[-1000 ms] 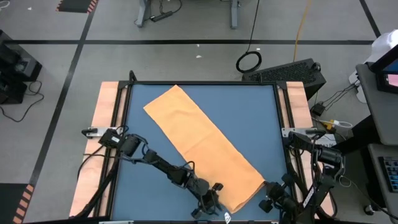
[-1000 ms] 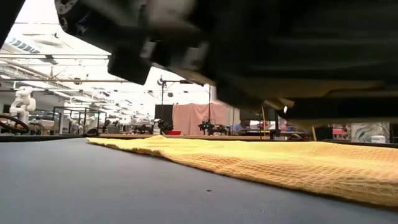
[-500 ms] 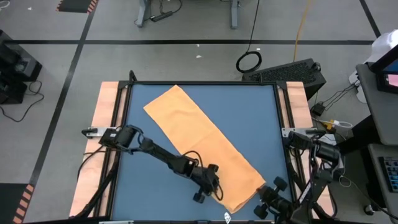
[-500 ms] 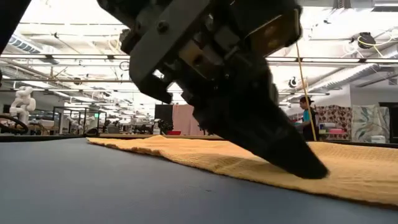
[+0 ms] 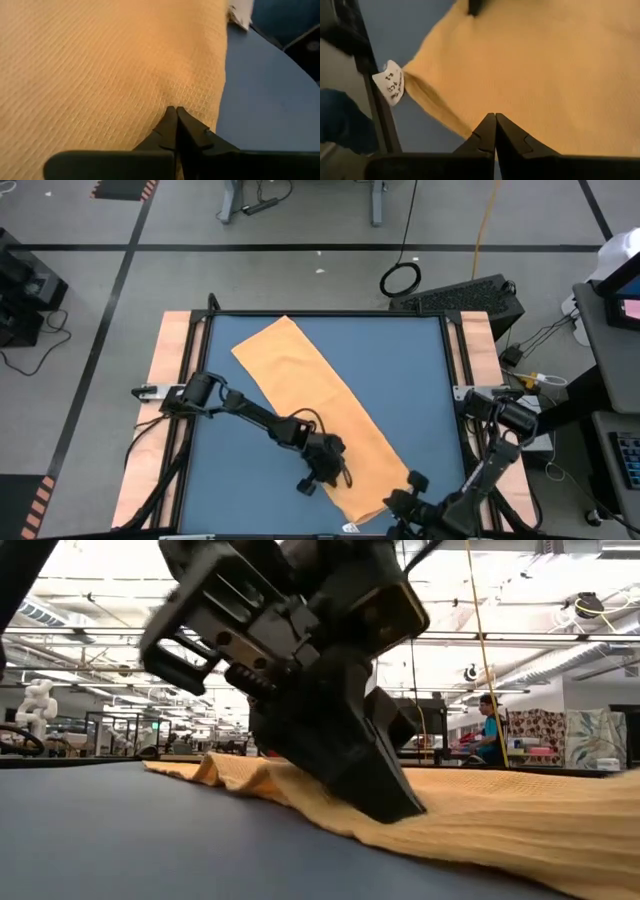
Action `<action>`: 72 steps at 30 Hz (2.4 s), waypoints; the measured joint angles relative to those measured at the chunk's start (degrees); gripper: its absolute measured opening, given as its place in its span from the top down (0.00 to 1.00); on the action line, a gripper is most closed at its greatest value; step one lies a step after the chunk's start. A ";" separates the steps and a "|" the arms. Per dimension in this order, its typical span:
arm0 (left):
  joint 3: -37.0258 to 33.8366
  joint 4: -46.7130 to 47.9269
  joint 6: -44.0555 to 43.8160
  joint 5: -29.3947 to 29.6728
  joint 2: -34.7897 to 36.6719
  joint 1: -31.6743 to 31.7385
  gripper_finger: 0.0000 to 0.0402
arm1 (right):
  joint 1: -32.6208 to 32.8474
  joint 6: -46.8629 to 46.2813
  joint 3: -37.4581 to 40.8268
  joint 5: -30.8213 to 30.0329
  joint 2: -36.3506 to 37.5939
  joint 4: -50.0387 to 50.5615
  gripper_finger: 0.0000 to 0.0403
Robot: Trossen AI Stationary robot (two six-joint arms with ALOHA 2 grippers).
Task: Roll towel into tight, uniform cylinder
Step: Fold the orange microfiber cloth
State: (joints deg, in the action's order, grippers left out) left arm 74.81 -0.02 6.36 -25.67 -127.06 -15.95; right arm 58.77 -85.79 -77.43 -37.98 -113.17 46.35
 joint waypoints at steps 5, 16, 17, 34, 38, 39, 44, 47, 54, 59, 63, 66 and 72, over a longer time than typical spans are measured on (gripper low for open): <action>-0.45 1.35 -0.03 -1.60 3.41 0.51 0.98 | -3.84 7.45 0.00 0.40 -0.04 -6.44 1.00; -0.39 0.73 -4.83 16.51 9.46 -8.06 0.98 | -8.08 26.54 0.09 0.59 -0.88 -25.97 1.00; -0.39 -0.27 -5.78 16.65 9.46 -8.82 0.98 | -8.51 27.59 0.20 1.51 -1.33 -27.43 1.00; -0.24 -0.42 -12.19 31.38 9.55 -13.55 0.95 | -9.16 21.96 1.50 7.41 -8.71 -23.97 1.00; -0.24 -0.42 -14.93 27.60 9.55 -13.85 0.76 | -9.23 21.94 1.53 8.91 -8.55 -23.92 1.00; -0.24 -0.45 -15.06 28.93 9.56 -13.90 0.70 | -9.24 21.92 1.53 9.52 -8.51 -23.91 1.00; -0.19 4.53 -13.12 42.60 11.25 -15.02 0.46 | -9.25 21.76 1.55 10.23 -8.52 -23.52 1.00; -0.13 13.48 -13.49 50.02 13.38 -15.55 0.40 | -9.23 21.72 1.51 10.41 -8.54 -22.85 1.00; -4.92 24.27 -15.07 55.77 13.98 -11.02 0.43 | -9.33 22.36 1.68 11.00 -7.71 -22.06 1.00; -14.16 16.83 -16.77 54.83 14.47 -6.30 0.52 | -8.42 22.11 1.95 10.40 -5.45 -17.33 1.00; -19.75 4.90 -14.29 51.43 14.70 -3.61 0.59 | -8.03 20.63 1.99 9.13 -4.02 -10.46 1.00; -22.23 -0.73 -11.02 50.55 14.70 -2.08 0.61 | -7.97 20.66 1.99 5.99 -1.77 -7.52 1.00; -22.83 -2.82 -7.59 47.86 15.21 -0.63 0.61 | -7.35 23.82 1.96 -0.57 4.76 -9.39 1.00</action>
State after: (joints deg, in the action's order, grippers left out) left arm 51.97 -2.84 -1.24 22.19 -111.85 -16.58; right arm 51.42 -61.98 -75.47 -38.55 -108.41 36.96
